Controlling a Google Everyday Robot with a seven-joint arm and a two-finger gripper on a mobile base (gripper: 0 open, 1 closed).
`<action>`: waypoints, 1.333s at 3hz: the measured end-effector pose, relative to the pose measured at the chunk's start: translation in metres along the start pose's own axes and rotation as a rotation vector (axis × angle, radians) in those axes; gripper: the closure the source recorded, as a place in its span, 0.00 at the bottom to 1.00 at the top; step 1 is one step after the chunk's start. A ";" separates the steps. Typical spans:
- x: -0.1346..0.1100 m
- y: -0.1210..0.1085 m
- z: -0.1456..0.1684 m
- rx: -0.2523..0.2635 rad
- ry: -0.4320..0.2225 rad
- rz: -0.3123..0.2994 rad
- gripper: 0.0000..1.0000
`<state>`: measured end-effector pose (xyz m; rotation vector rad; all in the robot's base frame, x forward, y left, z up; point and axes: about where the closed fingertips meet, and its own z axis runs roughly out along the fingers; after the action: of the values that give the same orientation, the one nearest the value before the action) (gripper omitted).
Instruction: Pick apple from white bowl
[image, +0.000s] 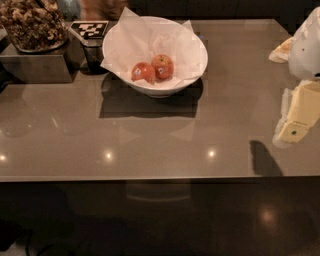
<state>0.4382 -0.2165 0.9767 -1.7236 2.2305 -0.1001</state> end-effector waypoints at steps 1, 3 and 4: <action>0.000 0.000 0.000 0.000 0.000 0.000 0.00; -0.022 -0.035 0.007 0.001 -0.133 -0.061 0.00; -0.056 -0.073 0.022 -0.048 -0.312 -0.114 0.00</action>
Offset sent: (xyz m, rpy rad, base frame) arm 0.0118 0.0016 0.0021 0.0277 -0.0197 0.0332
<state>0.5254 -0.1795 0.9856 -1.7534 1.9246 0.1862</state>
